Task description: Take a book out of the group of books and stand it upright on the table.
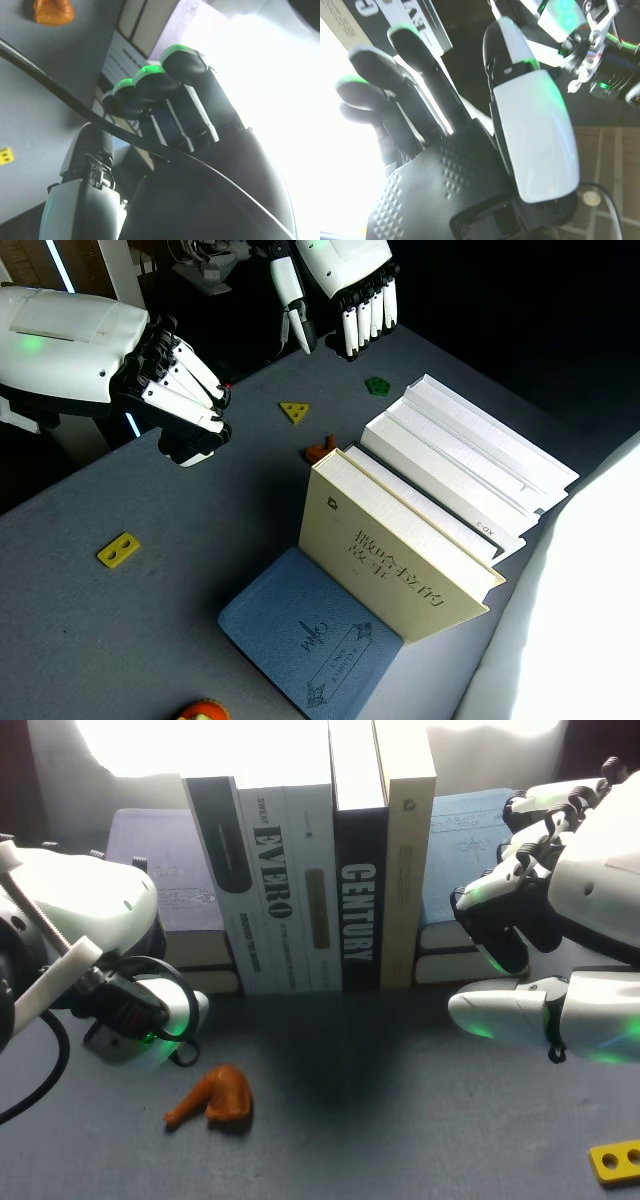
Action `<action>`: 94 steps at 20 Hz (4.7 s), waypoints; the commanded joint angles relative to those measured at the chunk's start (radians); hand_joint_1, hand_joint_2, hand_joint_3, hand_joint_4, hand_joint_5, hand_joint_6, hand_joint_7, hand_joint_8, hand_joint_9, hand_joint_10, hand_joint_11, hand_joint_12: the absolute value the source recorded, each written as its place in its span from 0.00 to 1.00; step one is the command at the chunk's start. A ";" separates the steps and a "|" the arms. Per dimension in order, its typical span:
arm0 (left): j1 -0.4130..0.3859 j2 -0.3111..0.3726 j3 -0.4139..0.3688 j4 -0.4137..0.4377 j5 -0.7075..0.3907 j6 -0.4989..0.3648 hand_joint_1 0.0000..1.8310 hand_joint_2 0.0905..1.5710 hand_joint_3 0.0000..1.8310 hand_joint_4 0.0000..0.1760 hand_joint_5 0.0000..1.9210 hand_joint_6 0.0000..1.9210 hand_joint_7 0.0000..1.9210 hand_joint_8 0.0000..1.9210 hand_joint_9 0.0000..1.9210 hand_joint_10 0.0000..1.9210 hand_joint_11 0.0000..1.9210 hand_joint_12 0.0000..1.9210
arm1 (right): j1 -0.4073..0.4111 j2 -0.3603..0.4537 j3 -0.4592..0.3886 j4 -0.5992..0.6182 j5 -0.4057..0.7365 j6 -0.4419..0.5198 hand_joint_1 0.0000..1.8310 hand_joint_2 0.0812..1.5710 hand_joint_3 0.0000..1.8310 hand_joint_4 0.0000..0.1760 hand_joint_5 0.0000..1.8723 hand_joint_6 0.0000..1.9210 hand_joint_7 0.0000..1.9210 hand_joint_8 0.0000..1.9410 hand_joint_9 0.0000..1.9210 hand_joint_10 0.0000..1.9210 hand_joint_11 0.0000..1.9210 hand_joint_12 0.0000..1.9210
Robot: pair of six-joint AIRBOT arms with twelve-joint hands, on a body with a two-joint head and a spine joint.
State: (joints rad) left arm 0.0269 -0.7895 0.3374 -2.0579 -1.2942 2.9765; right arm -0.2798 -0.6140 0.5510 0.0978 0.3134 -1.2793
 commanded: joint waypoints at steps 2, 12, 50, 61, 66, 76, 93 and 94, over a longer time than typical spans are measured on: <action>-0.015 -0.001 0.000 0.097 0.006 0.007 0.14 0.90 0.01 0.00 0.03 0.00 0.02 0.00 0.02 0.00 0.00 0.02 | 0.008 0.005 -0.001 -0.002 0.110 0.003 0.06 0.77 0.02 0.00 0.02 0.01 0.04 0.00 0.03 0.03 0.00 0.21; -0.019 -0.001 0.003 0.107 0.008 -0.015 0.11 0.90 0.00 0.00 0.03 0.00 0.02 0.00 0.01 0.00 0.00 0.00 | 0.017 -0.006 -0.063 0.368 0.176 -0.463 0.05 0.78 0.00 0.00 0.00 0.00 0.03 0.00 0.02 0.01 0.00 0.07; -0.009 -0.002 -0.004 0.138 -0.008 -0.022 0.02 0.89 0.00 0.00 0.01 0.00 0.00 0.00 0.00 0.00 0.00 0.00 | 0.042 -0.408 0.134 0.739 0.560 -0.763 0.01 0.73 0.00 0.00 0.24 0.05 0.00 0.00 0.00 0.00 0.00 0.00; -0.008 -0.002 -0.001 0.134 0.005 -0.032 0.06 0.88 0.00 0.00 0.01 0.00 0.00 0.00 0.00 0.00 0.00 0.00 | 0.004 -0.432 0.153 0.739 0.549 -0.756 0.01 0.73 0.00 0.00 0.29 0.03 0.03 0.00 0.00 0.00 0.00 0.00; -0.009 -0.002 0.003 0.145 0.023 -0.025 0.06 0.89 0.00 0.00 0.02 0.00 0.00 0.00 0.00 0.00 0.00 0.00 | -0.010 -0.431 0.146 0.739 0.552 -0.768 0.00 0.73 0.00 0.06 0.29 0.03 0.03 0.00 0.00 0.00 0.00 0.00; -0.009 -0.002 -0.004 0.145 -0.012 -0.020 0.10 0.88 0.00 0.00 0.03 0.01 0.00 0.00 0.00 0.00 0.00 0.00 | -0.035 -0.384 0.056 0.741 0.564 -0.806 0.00 0.75 0.00 0.00 0.30 0.02 0.04 0.00 0.00 0.00 0.00 0.00; -0.009 -0.002 -0.004 0.145 -0.012 -0.021 0.04 0.89 0.00 0.00 0.01 0.00 0.00 0.00 0.00 0.00 0.00 0.00 | -0.080 -0.313 -0.150 0.909 0.622 -1.015 0.00 0.75 0.00 0.04 0.30 0.01 0.03 0.00 0.00 0.00 0.00 0.00; -0.009 -0.002 -0.004 0.145 -0.012 -0.021 0.04 0.89 0.00 0.00 0.01 0.00 0.00 0.00 0.00 0.00 0.00 0.00 | -0.082 -0.308 -0.166 0.913 0.628 -1.035 0.00 0.75 0.00 0.04 0.30 0.01 0.03 0.00 0.00 0.00 0.00 0.00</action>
State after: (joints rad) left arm 0.0280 -0.7895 0.3344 -2.0121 -1.3079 2.9543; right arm -0.3611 -0.9264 0.3866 1.0351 0.9001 -2.3089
